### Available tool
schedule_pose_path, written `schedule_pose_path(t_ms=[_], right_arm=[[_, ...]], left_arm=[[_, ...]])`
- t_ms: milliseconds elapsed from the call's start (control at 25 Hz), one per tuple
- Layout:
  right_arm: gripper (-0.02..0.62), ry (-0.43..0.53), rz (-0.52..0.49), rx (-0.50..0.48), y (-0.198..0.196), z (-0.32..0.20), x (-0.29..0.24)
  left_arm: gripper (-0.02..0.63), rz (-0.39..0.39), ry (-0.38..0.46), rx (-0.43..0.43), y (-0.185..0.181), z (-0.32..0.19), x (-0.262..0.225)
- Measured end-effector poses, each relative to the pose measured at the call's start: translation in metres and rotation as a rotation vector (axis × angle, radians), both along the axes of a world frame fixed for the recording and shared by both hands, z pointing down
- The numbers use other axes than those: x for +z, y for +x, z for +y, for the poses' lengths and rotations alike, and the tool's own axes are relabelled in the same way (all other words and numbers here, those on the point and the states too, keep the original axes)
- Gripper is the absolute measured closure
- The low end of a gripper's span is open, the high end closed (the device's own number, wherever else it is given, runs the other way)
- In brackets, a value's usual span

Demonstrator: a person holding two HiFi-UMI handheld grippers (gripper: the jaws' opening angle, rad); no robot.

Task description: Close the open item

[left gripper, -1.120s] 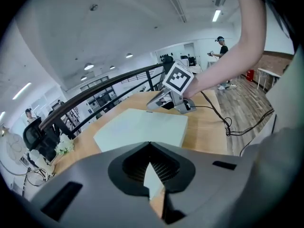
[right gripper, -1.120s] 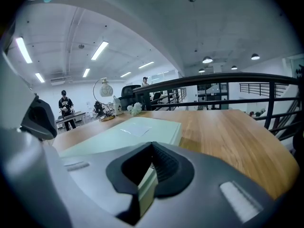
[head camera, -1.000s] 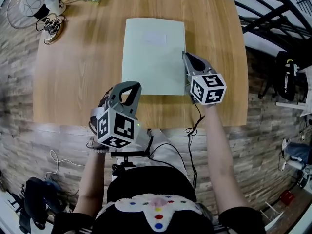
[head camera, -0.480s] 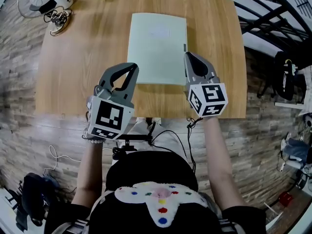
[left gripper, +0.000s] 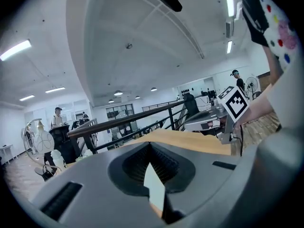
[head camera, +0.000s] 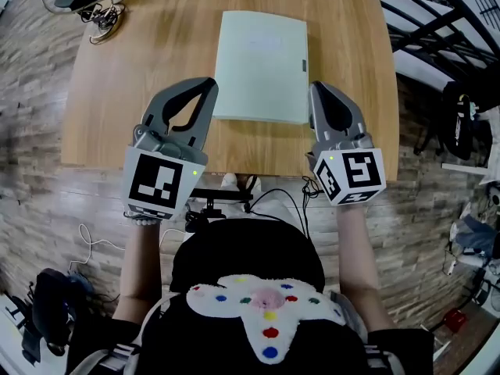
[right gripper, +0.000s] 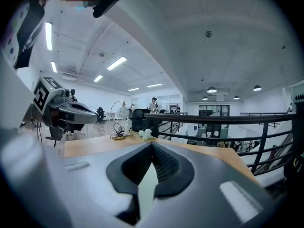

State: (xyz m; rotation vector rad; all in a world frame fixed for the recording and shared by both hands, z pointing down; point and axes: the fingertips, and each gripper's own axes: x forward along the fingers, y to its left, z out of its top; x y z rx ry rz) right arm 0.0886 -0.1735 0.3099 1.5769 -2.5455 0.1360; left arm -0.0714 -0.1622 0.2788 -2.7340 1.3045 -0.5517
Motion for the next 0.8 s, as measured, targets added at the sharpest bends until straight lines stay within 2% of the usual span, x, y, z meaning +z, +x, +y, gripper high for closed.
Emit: schedule_pose_path(t_ms=[360,800], right_arm=[[0.588,0.046,-0.011,-0.005,-0.005,0.024,-0.025],[0.588,0.035,0.02,-0.008,-0.005,0.041,-0.024]], left_arm=[[0.6,0.061,0.017,-0.022,-0.009,0.013,-0.012],[0.6,0.049,-0.001,-0.035,-0.015,0.025,-0.01]])
